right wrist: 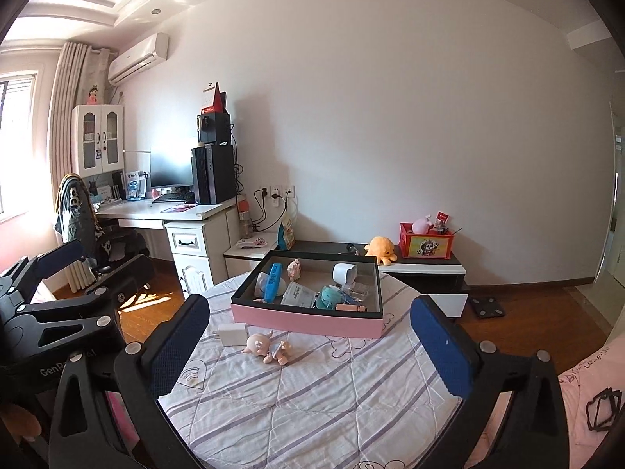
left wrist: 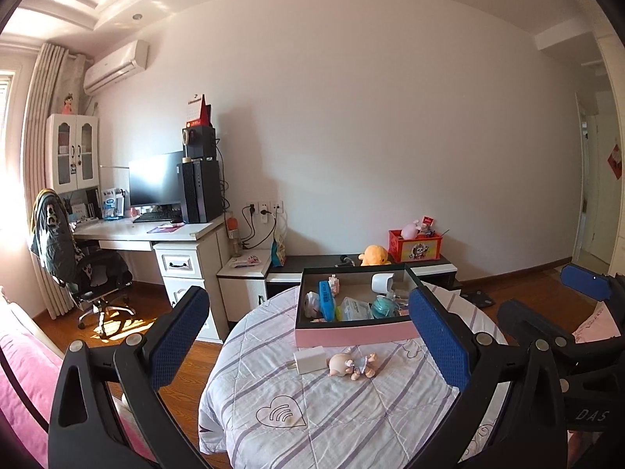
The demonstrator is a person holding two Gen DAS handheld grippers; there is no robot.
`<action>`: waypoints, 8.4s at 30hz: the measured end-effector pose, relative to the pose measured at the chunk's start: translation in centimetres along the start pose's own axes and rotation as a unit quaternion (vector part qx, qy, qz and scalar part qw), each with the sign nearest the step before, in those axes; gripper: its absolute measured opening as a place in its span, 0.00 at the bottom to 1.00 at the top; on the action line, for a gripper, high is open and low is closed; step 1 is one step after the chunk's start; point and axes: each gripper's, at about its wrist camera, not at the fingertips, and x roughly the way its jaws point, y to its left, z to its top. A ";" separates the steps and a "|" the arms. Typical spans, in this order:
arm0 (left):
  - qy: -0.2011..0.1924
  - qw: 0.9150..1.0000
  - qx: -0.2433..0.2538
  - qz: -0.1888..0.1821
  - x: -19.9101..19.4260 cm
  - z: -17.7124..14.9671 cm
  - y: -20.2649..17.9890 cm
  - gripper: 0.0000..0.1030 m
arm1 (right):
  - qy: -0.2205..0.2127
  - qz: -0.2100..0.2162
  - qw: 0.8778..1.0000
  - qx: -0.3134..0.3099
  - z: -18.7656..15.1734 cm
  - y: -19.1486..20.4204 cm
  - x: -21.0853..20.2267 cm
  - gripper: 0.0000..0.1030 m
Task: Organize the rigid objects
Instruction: 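Raise both open grippers away from the pink box, then move both open grippers down toward the white charger and baby doll, then grasp the white charger block with the left gripper while the right gripper grasps the baby doll, then carry the charger block and baby doll up over the pink box, then lower both held items into the pink box and open both grippers, then raise both open grippers away from the pink box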
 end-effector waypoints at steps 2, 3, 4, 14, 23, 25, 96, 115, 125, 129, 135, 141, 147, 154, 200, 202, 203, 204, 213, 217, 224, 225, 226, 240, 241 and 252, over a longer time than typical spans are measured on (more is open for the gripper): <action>-0.005 1.000 0.002 0.004 -0.7 0.2 0.0 1.00 | -0.008 -0.002 1.000 -0.002 0.1 0.3 -0.8 1.00; -0.007 1.000 0.002 0.005 -0.9 0.2 0.0 1.00 | -0.010 -0.003 1.000 -0.004 0.2 0.4 -1.1 1.00; -0.009 1.000 0.003 0.007 -1.1 0.3 0.0 1.00 | -0.012 -0.002 1.000 -0.005 0.3 0.4 -1.3 1.00; -0.017 1.000 0.005 0.008 -1.8 0.5 0.0 1.00 | -0.019 -0.005 1.000 -0.007 0.4 0.8 -2.3 1.00; -0.018 1.000 0.005 0.003 -1.7 0.4 -0.2 1.00 | -0.017 -0.011 1.000 -0.006 0.1 0.8 -2.2 1.00; -0.018 1.000 0.006 0.001 -1.3 0.3 -0.3 1.00 | -0.016 -0.013 1.000 -0.005 0.0 0.7 -2.2 1.00; 0.346 0.938 -0.029 -0.024 31.7 -15.5 -0.5 0.95 | 0.281 0.051 0.957 0.039 -11.9 -3.3 28.1 0.85; 0.236 0.971 0.009 -0.033 22.3 -11.0 -2.3 0.65 | 0.205 0.043 0.977 0.041 -9.7 -3.3 23.8 0.85; 0.162 0.987 0.013 -0.022 15.8 -7.1 -2.1 0.65 | 0.146 0.038 0.988 0.028 -6.2 -2.6 17.7 0.84; 0.127 0.992 0.014 -0.009 13.3 -5.3 -1.9 0.65 | 0.110 0.036 0.993 0.023 -4.5 -2.2 15.0 0.84; 0.076 0.997 0.011 0.011 10.5 -3.2 -1.6 0.65 | 0.073 0.032 0.997 0.016 -2.4 -1.6 12.2 0.84; 0.054 0.998 0.007 0.013 9.5 -2.1 -1.2 0.65 | 0.044 0.026 0.999 0.007 -0.6 -1.1 10.8 0.84; 0.044 0.999 0.006 0.014 10.2 -1.7 -1.0 0.65 | 0.034 0.026 0.999 0.002 0.2 -1.0 11.0 0.84; 0.050 0.999 0.013 0.011 13.7 -1.2 -1.4 0.65 | 0.038 0.023 0.999 -0.001 0.8 -1.2 13.0 0.84; 0.248 0.968 0.031 0.020 45.7 -5.1 -1.5 0.87 | 0.256 0.020 0.965 -0.049 -0.5 -5.0 43.7 0.88; 0.244 0.969 0.027 0.020 45.5 -5.0 -1.2 0.91 | 0.248 0.010 0.968 -0.049 -0.3 -5.3 43.3 0.92; 0.244 0.969 0.026 0.019 45.4 -4.9 -1.1 0.95 | 0.246 0.004 0.968 -0.048 -0.2 -5.4 43.1 0.97; 0.244 0.969 0.024 0.018 45.2 -4.8 -1.1 0.96 | 0.245 0.003 0.969 -0.046 -0.2 -5.5 43.0 1.00; 0.238 0.971 0.014 -0.019 42.7 -4.2 -1.2 1.00 | 0.227 0.007 0.974 -0.028 0.4 -6.0 40.3 1.00; 0.230 0.972 -0.002 -0.037 40.6 -3.9 -1.1 1.00 | 0.215 0.004 0.976 -0.022 0.7 -6.0 38.4 1.00; 0.226 0.973 0.002 -0.052 36.8 -3.4 -1.9 1.00 | 0.198 0.000 0.980 0.000 1.0 -6.6 34.4 1.00; 0.222 0.974 0.002 -0.051 36.2 -3.2 -2.0 1.00 | 0.197 0.000 0.980 0.002 1.1 -6.6 33.9 1.00; 0.219 0.974 0.003 -0.051 35.5 -3.0 -2.1 1.00 | 0.194 -0.001 0.981 0.003 1.1 -6.6 33.3 1.00; 0.117 0.993 0.023 -0.018 21.6 -0.5 -2.5 1.00 | 0.127 -0.008 0.992 0.014 1.5 -5.4 21.1 1.00; 0.108 0.994 0.024 -0.015 20.4 -0.3 -2.6 1.00 | 0.121 -0.008 0.993 0.014 1.5 -5.3 20.1 1.00; 0.037 0.999 0.017 -0.005 9.1 1.3 -1.8 1.00 | 0.048 -0.020 0.999 0.011 2.0 -3.2 9.2 1.00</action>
